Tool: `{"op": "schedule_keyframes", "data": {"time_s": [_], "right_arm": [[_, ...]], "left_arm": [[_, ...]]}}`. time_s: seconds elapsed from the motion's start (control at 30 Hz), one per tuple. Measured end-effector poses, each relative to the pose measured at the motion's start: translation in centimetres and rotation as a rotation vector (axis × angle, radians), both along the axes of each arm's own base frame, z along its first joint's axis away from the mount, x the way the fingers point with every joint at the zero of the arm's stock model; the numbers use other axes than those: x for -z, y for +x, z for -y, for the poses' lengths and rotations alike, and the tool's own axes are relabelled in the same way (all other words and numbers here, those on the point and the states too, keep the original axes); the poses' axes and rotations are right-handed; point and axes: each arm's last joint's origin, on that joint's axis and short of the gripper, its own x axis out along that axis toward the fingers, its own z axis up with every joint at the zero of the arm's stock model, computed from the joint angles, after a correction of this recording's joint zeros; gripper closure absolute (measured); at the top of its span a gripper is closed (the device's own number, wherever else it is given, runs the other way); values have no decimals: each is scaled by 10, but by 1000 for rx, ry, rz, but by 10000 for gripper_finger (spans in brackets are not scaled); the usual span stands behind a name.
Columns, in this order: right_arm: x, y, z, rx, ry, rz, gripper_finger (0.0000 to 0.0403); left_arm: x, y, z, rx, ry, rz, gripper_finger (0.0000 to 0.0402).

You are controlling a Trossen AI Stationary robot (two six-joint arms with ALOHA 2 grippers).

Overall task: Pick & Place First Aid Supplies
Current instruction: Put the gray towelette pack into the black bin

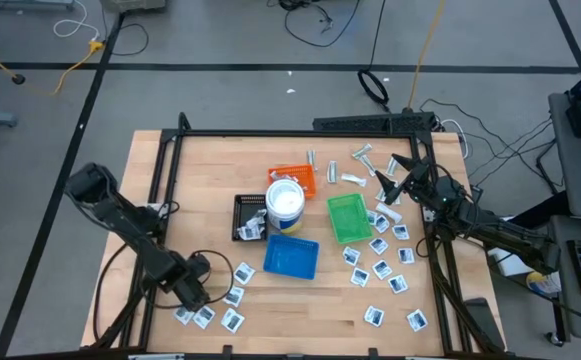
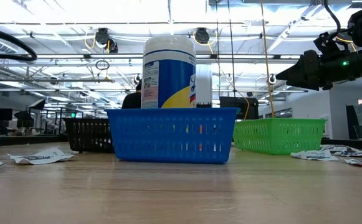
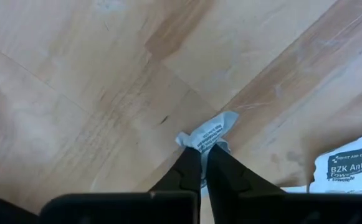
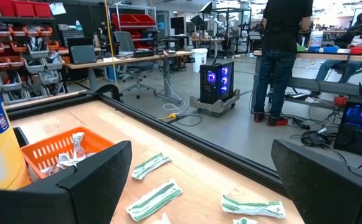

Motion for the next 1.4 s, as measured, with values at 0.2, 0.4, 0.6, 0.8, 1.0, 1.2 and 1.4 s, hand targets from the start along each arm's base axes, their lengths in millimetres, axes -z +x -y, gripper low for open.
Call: {"op": "schedule_keyframes", "data": {"time_s": [0.2, 0.4, 0.6, 0.8, 1.0, 1.2, 1.4], "right_arm": [[0, 0, 0, 0, 0, 0, 23], [0, 0, 0, 0, 0, 1, 23], [0, 0, 0, 0, 0, 0, 23], [0, 0, 0, 0, 0, 0, 23], [0, 0, 0, 0, 0, 0, 23], [0, 0, 0, 0, 0, 0, 23], [0, 0, 0, 0, 0, 0, 23]], "left_arm": [[-25, -12, -23, -16, 182, 124, 396], [-49, -21, -39, -30, 261, 286, 396], [-68, -29, -54, -10, 367, 444, 396], [-74, -33, -63, 28, 474, 496, 396], [-75, -22, -68, 65, 552, 560, 396], [-77, 8, -83, 221, 554, 567, 397], [-80, 31, -108, 328, 538, 562, 397]]}}
